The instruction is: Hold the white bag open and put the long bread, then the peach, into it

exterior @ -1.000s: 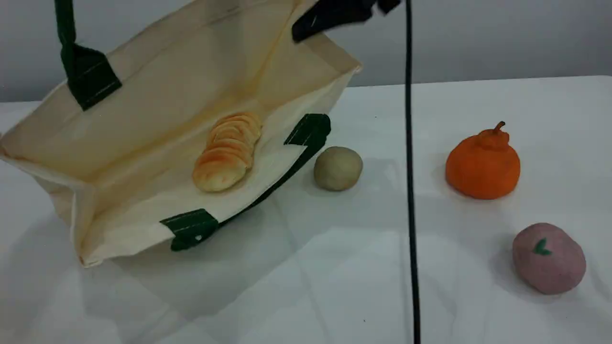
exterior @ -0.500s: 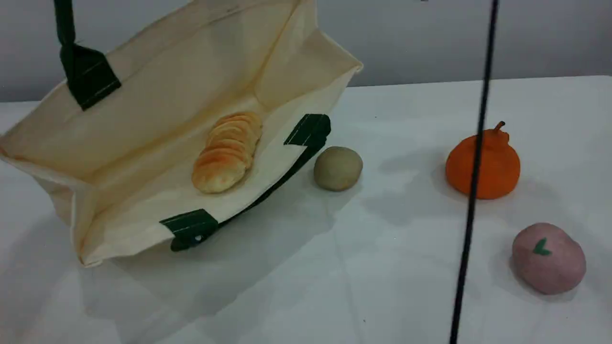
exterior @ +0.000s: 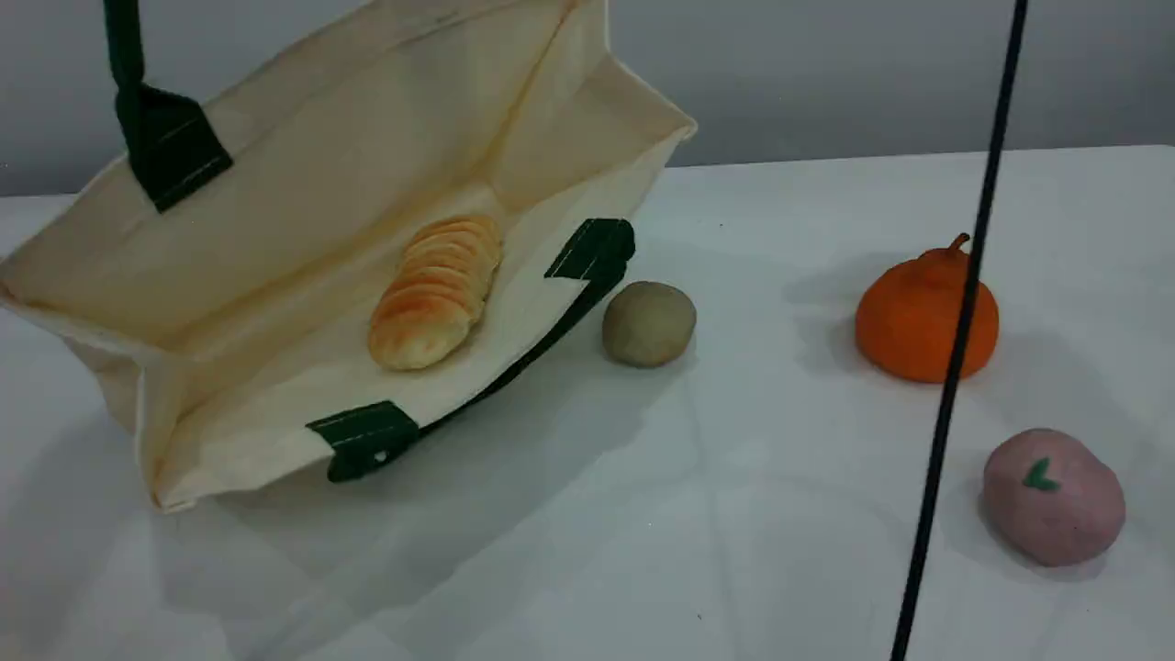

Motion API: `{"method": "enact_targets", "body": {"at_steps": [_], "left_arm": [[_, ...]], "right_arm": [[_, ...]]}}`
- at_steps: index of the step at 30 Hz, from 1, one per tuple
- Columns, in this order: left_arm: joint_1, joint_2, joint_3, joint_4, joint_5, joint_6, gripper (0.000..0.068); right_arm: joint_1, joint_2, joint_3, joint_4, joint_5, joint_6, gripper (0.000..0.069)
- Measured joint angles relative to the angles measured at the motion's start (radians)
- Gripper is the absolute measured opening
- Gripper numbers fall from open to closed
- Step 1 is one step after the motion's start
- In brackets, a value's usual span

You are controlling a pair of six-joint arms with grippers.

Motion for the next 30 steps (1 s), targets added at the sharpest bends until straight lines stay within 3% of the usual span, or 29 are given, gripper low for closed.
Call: {"method": "enact_targets", "body": {"at_steps": [5,11,19,30], "left_arm": [[0.0,0.0,0.0,0.0,0.0,0.0,0.0093],[0.0,0.0,0.0,0.0,0.0,0.001,0.0093],[0.0,0.0,0.0,-0.001,0.0,0.002,0.0093],[0.0,0.0,0.0,0.0,0.0,0.02,0.0093]], "right_arm": [[0.0,0.0,0.0,-0.145,-0.042,0.056,0.0575],[0.0,-0.01,0.0,-0.276,0.078,0.165,0.0575],[0.0,-0.08,0.004,-0.299,0.242,0.195,0.0575],[0.001,-0.224,0.066,-0.266,0.246,0.257,0.0575]]}}
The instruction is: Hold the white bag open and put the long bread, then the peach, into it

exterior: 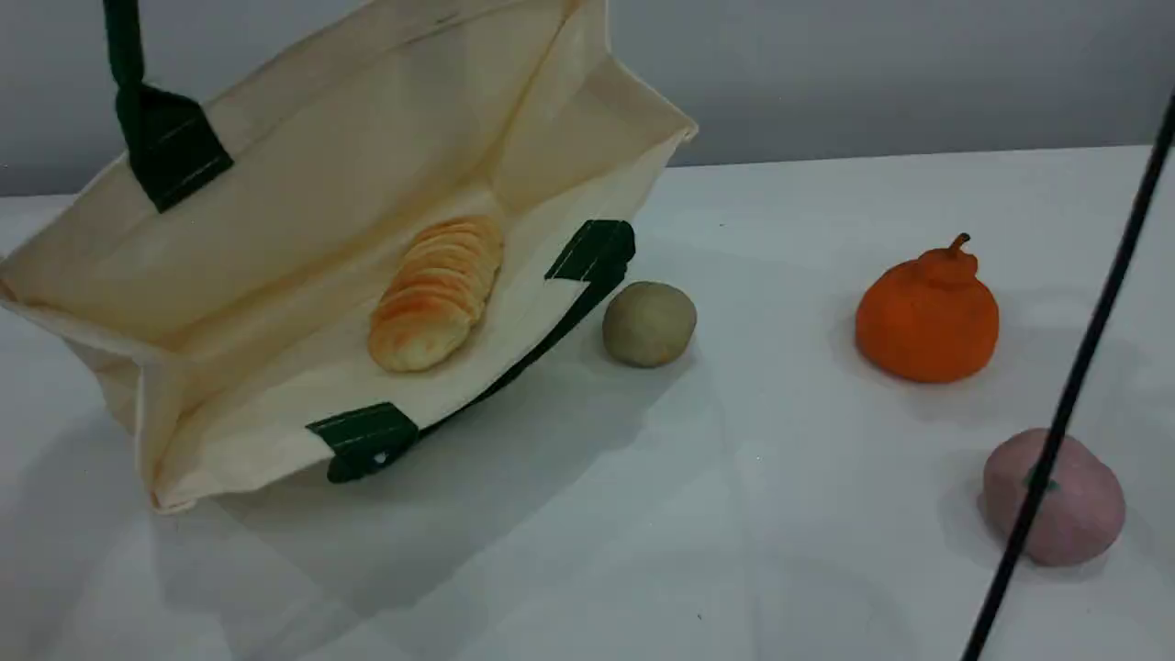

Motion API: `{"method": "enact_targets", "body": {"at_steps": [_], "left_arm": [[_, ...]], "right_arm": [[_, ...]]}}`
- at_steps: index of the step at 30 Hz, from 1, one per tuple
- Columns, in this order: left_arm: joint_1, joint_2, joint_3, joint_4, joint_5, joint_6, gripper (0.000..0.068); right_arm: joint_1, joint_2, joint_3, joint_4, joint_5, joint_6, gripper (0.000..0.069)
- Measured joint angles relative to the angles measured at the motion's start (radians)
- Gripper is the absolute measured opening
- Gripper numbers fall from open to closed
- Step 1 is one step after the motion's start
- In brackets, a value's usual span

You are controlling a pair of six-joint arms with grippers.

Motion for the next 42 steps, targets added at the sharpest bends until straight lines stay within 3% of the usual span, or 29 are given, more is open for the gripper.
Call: {"method": "enact_targets", "body": {"at_steps": [14,24,31,42], "left_arm": [[0.0,0.0,0.0,0.001,0.0,0.0,0.0093],[0.0,0.0,0.0,0.0,0.0,0.0,0.0093],[0.0,0.0,0.0,-0.001,0.0,0.0,0.0093],[0.0,0.0,0.0,-0.002,0.0,-0.001,0.0093]], "right_arm": [[0.008,-0.19,0.353,0.132,-0.005,0.009,0.0575],[0.011,-0.193,0.551,0.159,-0.185,0.005,0.0575],[0.011,-0.173,0.625,0.165,-0.285,0.004,0.0575],[0.011,-0.051,0.626,0.166,-0.29,0.004,0.0575]]}}
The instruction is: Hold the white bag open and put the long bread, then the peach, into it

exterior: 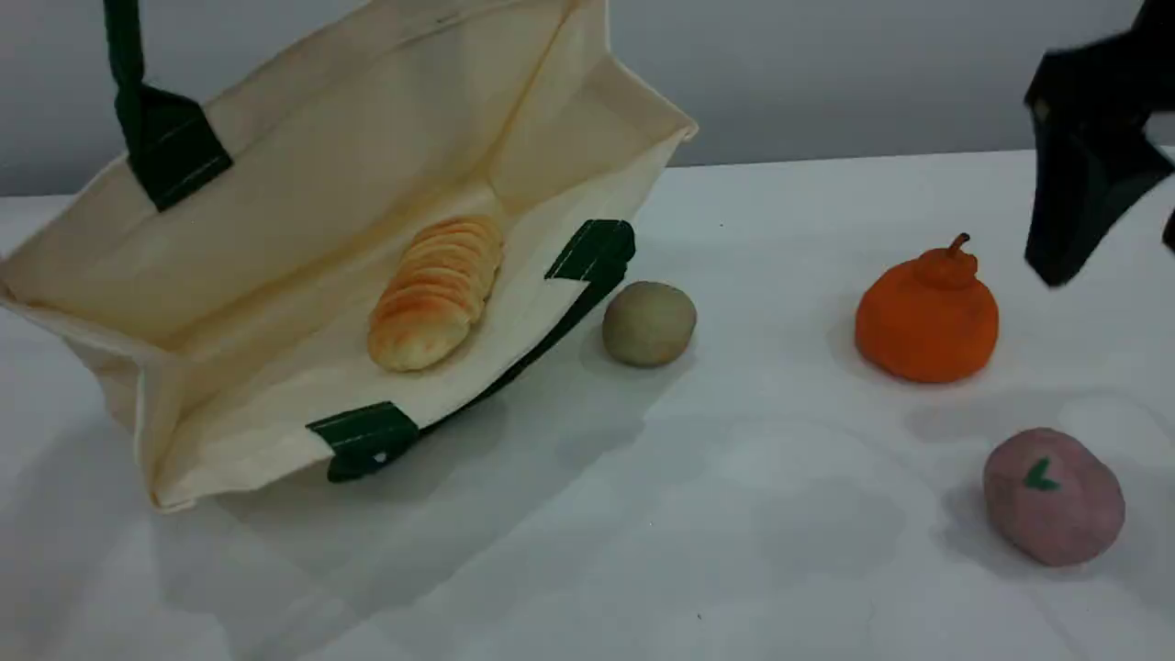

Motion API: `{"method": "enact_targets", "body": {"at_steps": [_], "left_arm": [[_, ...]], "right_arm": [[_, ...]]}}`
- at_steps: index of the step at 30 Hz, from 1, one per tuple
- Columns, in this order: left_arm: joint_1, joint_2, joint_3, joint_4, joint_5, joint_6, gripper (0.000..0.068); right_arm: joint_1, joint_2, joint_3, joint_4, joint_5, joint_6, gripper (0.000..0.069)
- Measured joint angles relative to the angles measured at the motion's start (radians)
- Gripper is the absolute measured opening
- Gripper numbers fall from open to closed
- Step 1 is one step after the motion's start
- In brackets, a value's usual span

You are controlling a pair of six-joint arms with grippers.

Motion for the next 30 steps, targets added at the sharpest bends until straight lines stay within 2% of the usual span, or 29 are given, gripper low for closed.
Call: {"method": "enact_targets", "body": {"at_steps": [19,30], "left_arm": [[0.0,0.0,0.001,-0.001,0.0,-0.001,0.0092],[0.0,0.0,0.001,-0.001,0.0,-0.001,0.0092]], "right_arm": [[0.0,0.26,0.0,-0.001,-0.071,-0.004,0.0575],[0.0,0.339,-0.001,-0.005,-0.142,-0.016,0.0575]]}}
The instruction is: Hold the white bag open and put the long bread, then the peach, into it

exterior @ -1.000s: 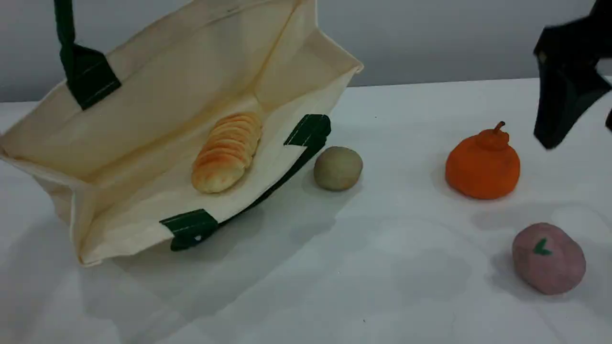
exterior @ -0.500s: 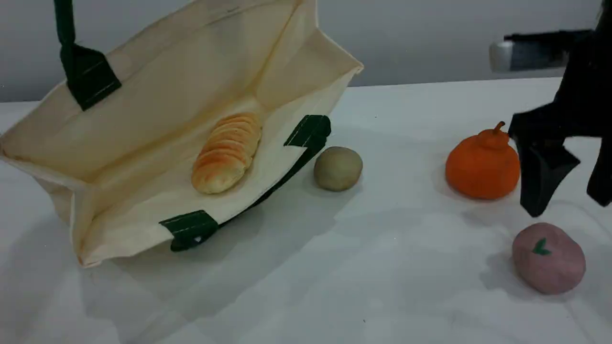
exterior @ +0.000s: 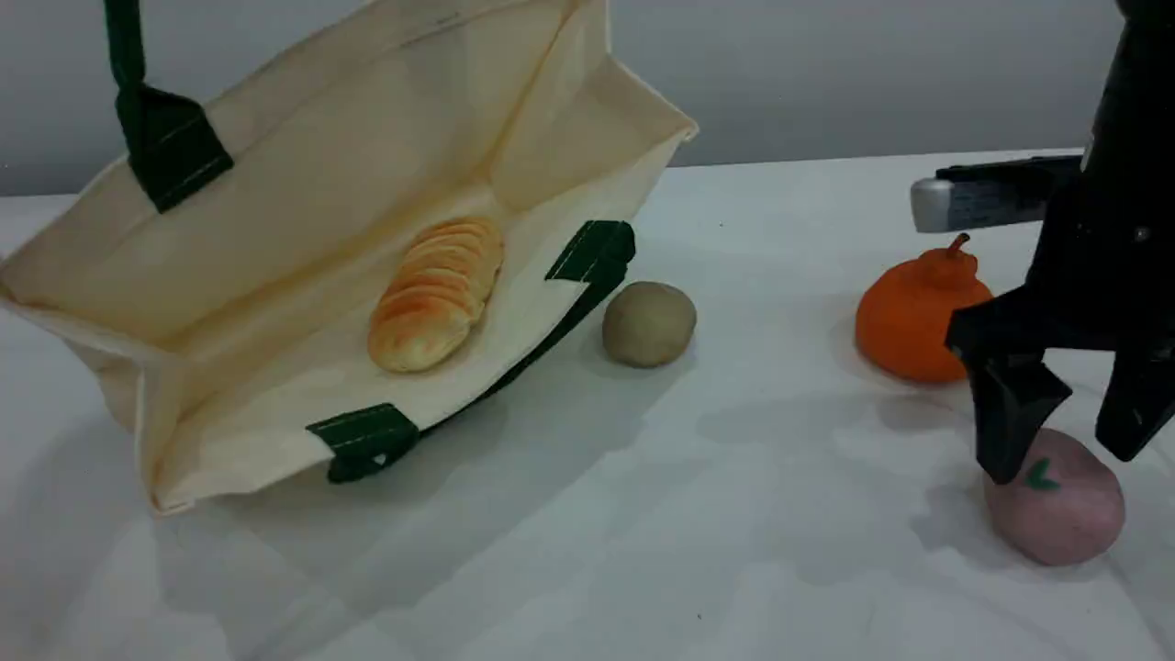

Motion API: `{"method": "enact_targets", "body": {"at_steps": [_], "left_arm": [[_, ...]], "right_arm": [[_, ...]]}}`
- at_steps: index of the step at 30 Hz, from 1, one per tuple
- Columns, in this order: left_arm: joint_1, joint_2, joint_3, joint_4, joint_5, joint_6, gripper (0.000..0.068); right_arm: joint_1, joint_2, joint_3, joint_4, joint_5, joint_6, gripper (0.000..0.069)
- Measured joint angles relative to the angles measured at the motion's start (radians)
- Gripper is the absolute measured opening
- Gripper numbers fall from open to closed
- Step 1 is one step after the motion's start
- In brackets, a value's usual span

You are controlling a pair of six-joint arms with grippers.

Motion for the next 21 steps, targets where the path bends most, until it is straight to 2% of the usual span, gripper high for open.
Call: {"method": "enact_targets", "body": {"at_steps": [17,21], "left_arm": [[0.0,0.0,0.0,0.0,0.0,0.0,0.0092],[0.0,0.0,0.0,0.0,0.0,0.0,0.0092]], "right_arm": [[0.0,0.047,0.0,-0.003,-0.026,-0.013,0.0575],[0.0,0.074,0.0,-0.011,-0.02,-0.012,0.0548]]}}
